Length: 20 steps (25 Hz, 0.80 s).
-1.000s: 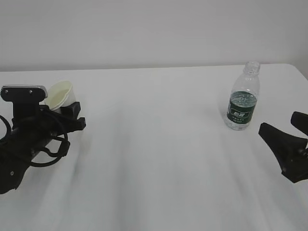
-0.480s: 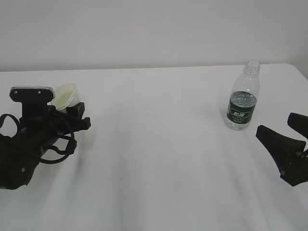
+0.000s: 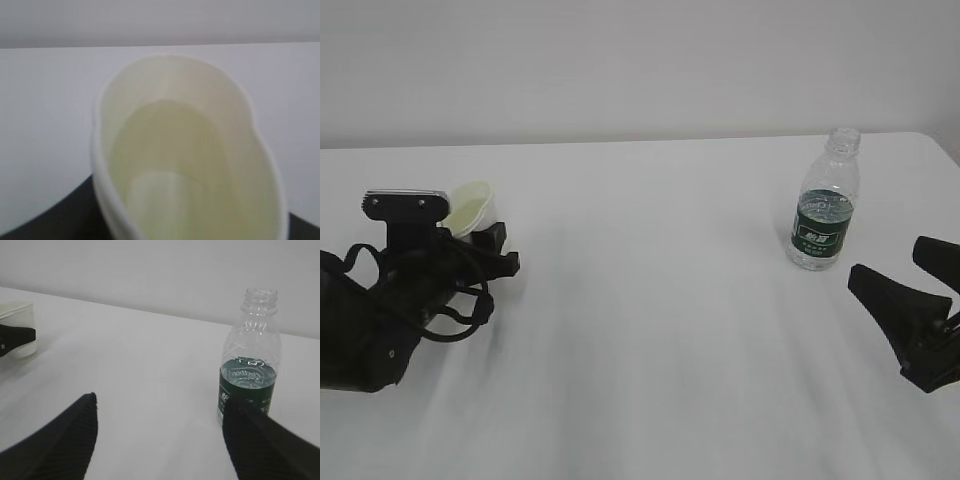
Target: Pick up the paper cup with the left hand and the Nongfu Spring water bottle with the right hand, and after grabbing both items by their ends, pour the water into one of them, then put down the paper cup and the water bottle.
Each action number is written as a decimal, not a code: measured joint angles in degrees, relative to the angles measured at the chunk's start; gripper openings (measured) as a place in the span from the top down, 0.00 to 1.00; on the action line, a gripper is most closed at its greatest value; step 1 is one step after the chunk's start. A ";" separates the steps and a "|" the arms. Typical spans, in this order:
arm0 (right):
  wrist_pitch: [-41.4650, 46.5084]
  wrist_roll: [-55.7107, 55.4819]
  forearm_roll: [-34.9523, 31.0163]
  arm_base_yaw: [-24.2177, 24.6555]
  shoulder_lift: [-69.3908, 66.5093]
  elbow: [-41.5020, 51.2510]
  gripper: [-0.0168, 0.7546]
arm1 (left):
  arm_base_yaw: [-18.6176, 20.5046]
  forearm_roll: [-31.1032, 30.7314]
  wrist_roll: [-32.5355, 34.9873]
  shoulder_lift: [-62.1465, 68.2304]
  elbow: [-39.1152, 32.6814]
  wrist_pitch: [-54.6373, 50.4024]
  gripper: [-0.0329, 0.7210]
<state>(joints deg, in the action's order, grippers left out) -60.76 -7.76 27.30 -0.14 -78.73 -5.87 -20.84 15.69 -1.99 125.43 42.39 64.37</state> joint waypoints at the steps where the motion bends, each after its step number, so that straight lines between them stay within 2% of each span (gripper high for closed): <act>1: 0.00 0.00 0.00 0.00 0.00 0.00 0.21 | 0.00 0.00 0.09 0.47 0.16 0.00 0.43; 15: 0.08 0.00 0.13 0.00 0.00 0.00 0.21 | 0.00 0.12 0.09 2.57 0.45 1.13 0.43; 17: 0.08 0.00 0.13 0.00 0.00 0.00 0.21 | 0.00 0.12 0.09 2.57 0.45 1.13 0.40; 20: 0.12 0.00 0.13 0.00 0.00 0.00 0.21 | 0.00 0.12 0.09 2.68 0.45 1.13 0.28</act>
<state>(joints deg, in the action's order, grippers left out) -60.64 -7.76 27.43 -0.14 -78.73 -5.87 -20.84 15.81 -1.90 128.12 42.85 65.50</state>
